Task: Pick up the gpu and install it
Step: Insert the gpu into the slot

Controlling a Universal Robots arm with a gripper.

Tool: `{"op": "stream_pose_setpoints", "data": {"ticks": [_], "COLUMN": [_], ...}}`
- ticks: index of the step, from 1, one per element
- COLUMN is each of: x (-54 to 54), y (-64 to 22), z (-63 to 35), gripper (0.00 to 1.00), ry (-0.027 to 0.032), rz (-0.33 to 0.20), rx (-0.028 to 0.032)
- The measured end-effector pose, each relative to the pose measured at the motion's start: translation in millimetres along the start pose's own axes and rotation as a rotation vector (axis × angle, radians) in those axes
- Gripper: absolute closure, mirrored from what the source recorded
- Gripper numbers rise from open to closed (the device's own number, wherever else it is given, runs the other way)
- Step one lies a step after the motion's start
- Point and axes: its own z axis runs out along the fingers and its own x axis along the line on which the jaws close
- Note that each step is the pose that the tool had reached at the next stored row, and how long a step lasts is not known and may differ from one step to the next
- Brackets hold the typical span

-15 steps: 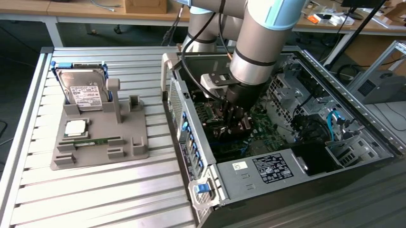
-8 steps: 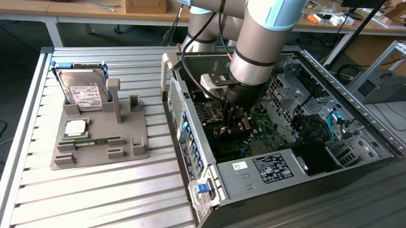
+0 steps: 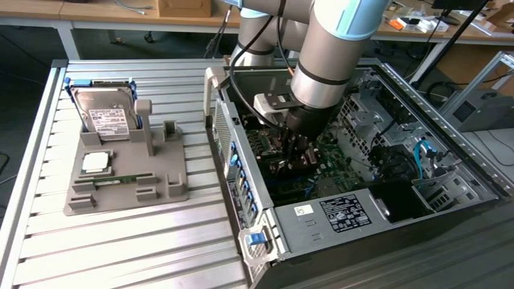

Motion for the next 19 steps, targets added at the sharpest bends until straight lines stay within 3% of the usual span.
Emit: {"op": "stream_pose_setpoints", "data": {"ticks": [19], "x": [-1.8], "y": [0.0], "z": [0.0], "gripper": [0.73], "ry": [0.0005], "rz": [0.018], "rx": [-0.0003]}}
